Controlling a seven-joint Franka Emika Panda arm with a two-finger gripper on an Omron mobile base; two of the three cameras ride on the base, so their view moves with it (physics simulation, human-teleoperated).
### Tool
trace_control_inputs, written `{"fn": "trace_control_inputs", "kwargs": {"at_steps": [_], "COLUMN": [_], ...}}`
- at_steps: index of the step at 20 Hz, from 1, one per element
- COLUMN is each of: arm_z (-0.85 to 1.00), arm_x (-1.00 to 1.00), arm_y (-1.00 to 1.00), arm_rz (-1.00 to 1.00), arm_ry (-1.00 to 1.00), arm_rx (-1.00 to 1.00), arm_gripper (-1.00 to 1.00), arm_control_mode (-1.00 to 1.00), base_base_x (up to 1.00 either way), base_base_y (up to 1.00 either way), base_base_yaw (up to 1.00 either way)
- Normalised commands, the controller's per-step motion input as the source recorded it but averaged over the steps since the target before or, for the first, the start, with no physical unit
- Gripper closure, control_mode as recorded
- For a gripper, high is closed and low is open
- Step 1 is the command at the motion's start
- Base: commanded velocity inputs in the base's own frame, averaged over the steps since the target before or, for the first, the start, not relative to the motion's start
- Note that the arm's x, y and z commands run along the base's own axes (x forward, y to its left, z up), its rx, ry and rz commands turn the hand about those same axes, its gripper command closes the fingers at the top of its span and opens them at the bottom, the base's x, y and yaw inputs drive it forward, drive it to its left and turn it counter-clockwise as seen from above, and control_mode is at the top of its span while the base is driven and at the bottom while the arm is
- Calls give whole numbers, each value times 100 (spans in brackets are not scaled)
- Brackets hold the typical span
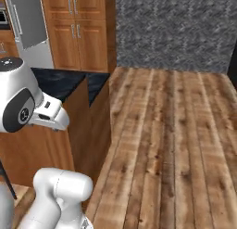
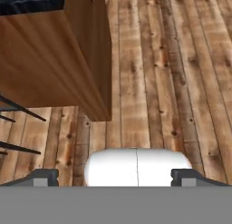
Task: Pick up the banana and tangerine from the fridge and place one fruit on each plate on the dining counter.
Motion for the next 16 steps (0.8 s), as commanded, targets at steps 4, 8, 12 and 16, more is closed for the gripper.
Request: {"fn": "trace_control_inputs", "kwargs": {"at_steps": [4, 8, 12, 16], "arm_z": [0, 0, 0, 0], "arm_x": [0, 0, 0, 0], "arm_y": [0, 0, 0, 0], "arm_rz": [0, 0, 0, 0], "arm_ry": [0, 0, 0, 0], "arm_rx": [0, 0, 0, 0], "arm_gripper": [-100, -100, -100, -100], "arm_control_mode": [100, 100, 100, 100], "base_base_x": [63, 86, 88, 95], "base_base_y": [-100, -100, -100, -94], "base_base_yaw": [32, 40, 51, 50]}}
